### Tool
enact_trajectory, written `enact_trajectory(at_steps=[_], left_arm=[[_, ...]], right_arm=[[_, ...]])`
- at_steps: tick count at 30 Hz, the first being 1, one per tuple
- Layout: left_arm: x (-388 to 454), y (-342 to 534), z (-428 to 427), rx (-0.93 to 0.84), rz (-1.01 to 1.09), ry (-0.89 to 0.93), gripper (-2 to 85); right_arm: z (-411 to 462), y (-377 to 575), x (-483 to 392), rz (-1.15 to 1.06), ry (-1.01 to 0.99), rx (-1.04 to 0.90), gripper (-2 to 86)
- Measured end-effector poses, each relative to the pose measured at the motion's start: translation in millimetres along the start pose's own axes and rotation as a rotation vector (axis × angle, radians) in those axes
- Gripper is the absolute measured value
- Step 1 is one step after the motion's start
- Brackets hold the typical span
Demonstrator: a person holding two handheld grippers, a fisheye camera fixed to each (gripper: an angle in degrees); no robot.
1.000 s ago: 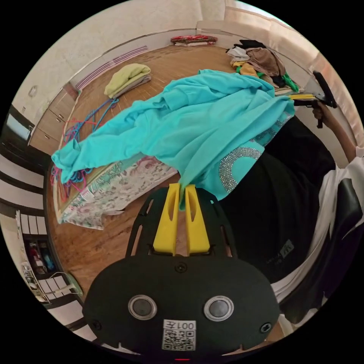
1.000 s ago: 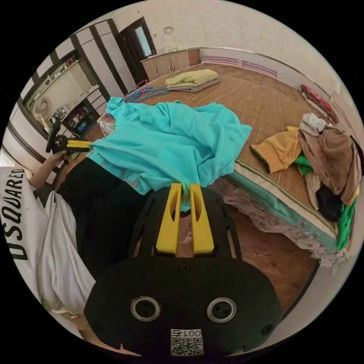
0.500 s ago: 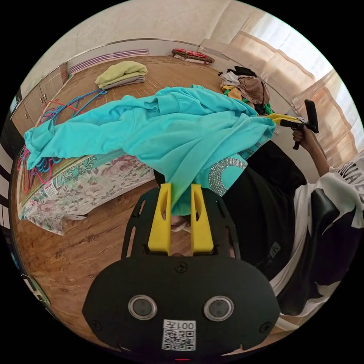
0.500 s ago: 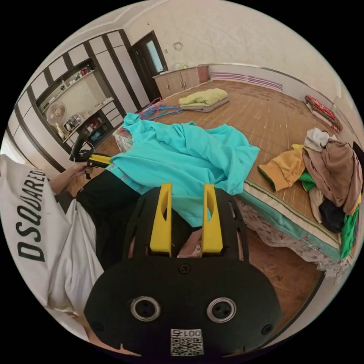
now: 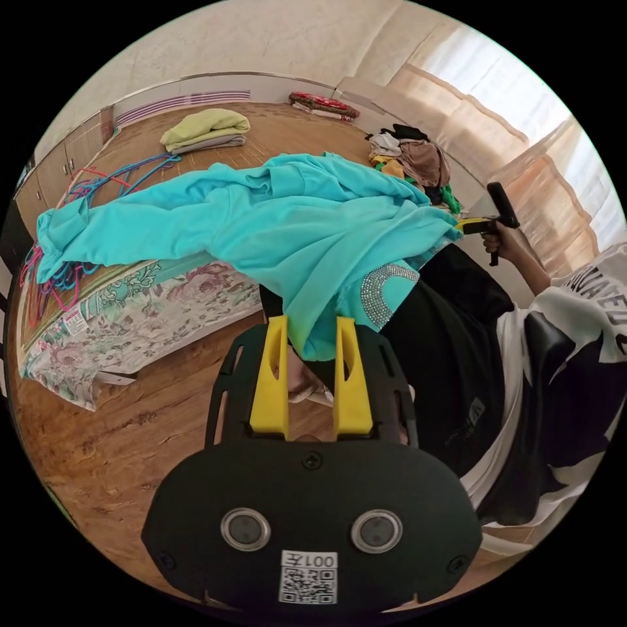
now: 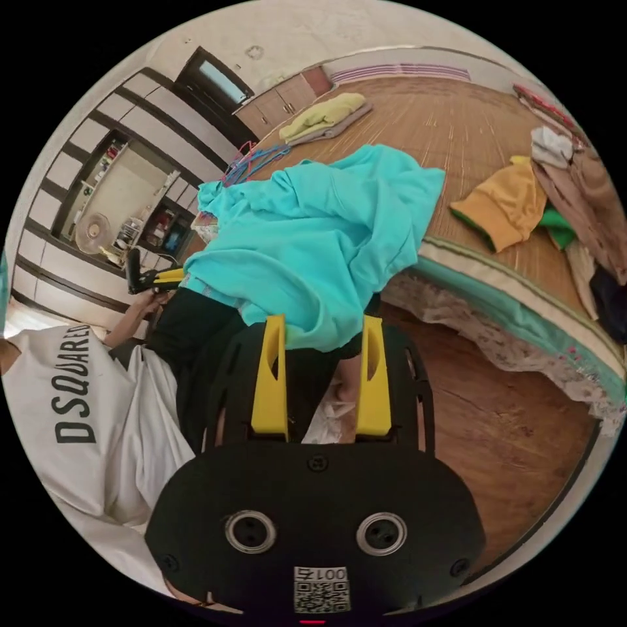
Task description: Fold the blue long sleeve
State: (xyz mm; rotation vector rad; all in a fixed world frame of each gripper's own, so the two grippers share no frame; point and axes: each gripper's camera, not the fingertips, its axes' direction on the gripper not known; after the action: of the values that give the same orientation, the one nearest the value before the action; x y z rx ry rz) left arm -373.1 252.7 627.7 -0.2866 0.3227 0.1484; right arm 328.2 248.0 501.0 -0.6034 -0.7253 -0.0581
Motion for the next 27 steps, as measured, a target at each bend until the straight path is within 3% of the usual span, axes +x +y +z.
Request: enact_trajectory(at_steps=[5, 10, 14, 22, 27], left_arm=[[-12.8, 5.5, 12.4, 0.081, -0.067, 0.110, 0.9], [4.4, 4.8, -12.3, 0.055, -0.004, -0.035, -0.8], [24.5, -19.1, -65.5, 0.099, 0.130, -0.122, -0.9], [145.9, -80.4, -130.1, -0.084, 0.565, -0.677, -0.9], [160.0, -49.8, -81.2, -0.120, 0.470, -0.687, -0.9]], right_arm=[[14.1, 10.1, -1.3, -0.010, -0.148, 0.061, 4.7], [-24.4, 9.2, -43.4, -0.107, 0.218, 0.123, 2.7], [-70.4, -11.8, -80.6, -0.264, 0.368, 0.226, 2.3], [-128.8, -33.4, -202.0, -0.641, 0.829, 0.284, 1.6], [-100.3, 3.7, -194.6, -0.545, 0.862, 0.202, 1.8]])
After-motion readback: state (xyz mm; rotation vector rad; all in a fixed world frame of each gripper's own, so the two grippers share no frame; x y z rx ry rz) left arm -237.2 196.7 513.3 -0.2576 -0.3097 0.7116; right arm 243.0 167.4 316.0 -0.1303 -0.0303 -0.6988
